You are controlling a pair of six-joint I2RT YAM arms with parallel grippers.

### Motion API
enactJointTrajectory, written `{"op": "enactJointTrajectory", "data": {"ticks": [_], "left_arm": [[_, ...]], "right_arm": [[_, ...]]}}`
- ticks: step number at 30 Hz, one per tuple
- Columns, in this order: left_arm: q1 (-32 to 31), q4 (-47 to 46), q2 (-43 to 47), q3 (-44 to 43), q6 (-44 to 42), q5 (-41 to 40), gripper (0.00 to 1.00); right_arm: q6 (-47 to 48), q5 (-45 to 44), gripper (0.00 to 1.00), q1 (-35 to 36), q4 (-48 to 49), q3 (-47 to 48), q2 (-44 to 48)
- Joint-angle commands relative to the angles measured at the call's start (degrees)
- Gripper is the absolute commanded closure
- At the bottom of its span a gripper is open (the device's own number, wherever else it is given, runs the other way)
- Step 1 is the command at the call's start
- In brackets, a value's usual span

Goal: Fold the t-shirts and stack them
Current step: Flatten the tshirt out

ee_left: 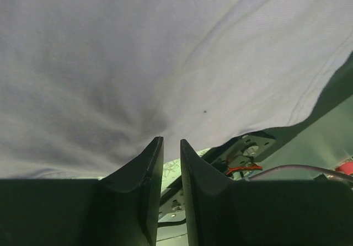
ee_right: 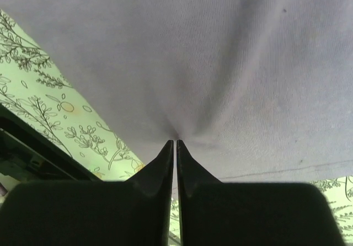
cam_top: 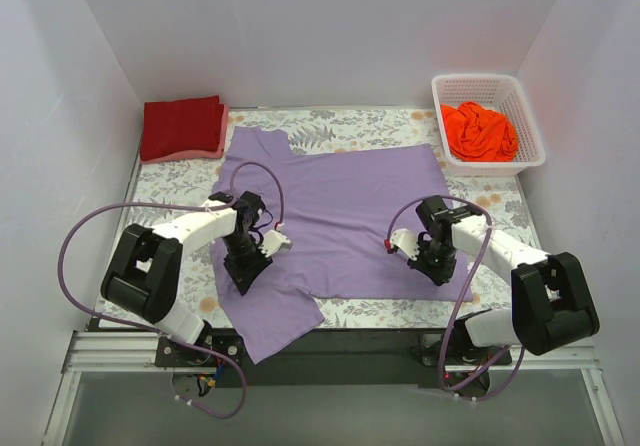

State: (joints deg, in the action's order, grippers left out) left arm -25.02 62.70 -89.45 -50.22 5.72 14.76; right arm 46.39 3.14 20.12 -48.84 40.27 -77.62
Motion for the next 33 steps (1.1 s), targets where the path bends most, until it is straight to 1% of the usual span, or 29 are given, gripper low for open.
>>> {"op": "enactJointTrajectory", "data": {"ticks": [1,4,5,6,10,13,15,18,22,25,29,31,32,33], "left_arm": [[-0.04,3.56,2.35,-5.21,-1.15,5.87,0.83],[0.23,3.58,0.86,-12.16,0.78,7.39,0.83],[0.49,2.27,0.07,-13.32,1.48,6.86,0.83],[0.41,1.82,-0.81,-13.07,1.40,6.42,0.83],[0.49,-3.10,-1.34,-6.93,1.40,3.00,0.82],[0.41,-6.17,-1.52,-3.49,1.58,0.28,0.82],[0.49,-7.50,-1.34,-0.60,1.32,-0.09,0.82],[0.41,-7.33,-0.64,2.39,1.14,0.17,0.82],[0.14,-5.40,1.29,3.98,0.88,1.93,0.82],[-0.47,-3.46,2.87,4.86,0.44,3.25,0.82],[-0.74,-1.00,4.28,5.13,-0.97,3.96,0.82],[-0.65,0.67,4.63,4.69,-1.76,4.22,0.83],[-0.65,1.19,4.90,3.12,-1.93,5.18,0.83],[-0.56,2.07,5.25,1.71,-1.85,5.71,0.83]], "right_arm": [[-0.34,0.47,0.90,-0.16,-3.63,4.28,0.12],[-0.43,1.61,0.91,-3.06,-3.46,11.56,-3.92],[-0.25,1.35,0.91,-3.33,-3.37,13.93,-5.68],[-0.07,1.52,0.91,-3.59,-3.02,14.13,-6.83],[0.11,-0.41,0.91,-3.68,1.11,11.33,-9.65],[-0.16,0.38,0.90,-3.60,2.78,7.99,-10.00],[-0.16,0.03,0.90,-3.60,3.92,6.67,-10.00],[-0.42,0.29,0.90,-3.60,4.37,4.91,-9.65],[-1.13,0.90,0.89,-2.72,4.02,3.06,-7.99],[-1.83,1.69,0.89,-1.05,3.23,1.66,-5.97],[-3.58,5.64,0.89,2.54,-0.02,-0.02,-2.89],[-3.67,5.31,0.89,2.73,-0.64,1.11,-0.61],[-4.29,4.78,0.89,1.95,-0.82,2.08,-0.16],[-4.38,4.60,0.87,1.42,-0.64,5.22,0.45]]}}
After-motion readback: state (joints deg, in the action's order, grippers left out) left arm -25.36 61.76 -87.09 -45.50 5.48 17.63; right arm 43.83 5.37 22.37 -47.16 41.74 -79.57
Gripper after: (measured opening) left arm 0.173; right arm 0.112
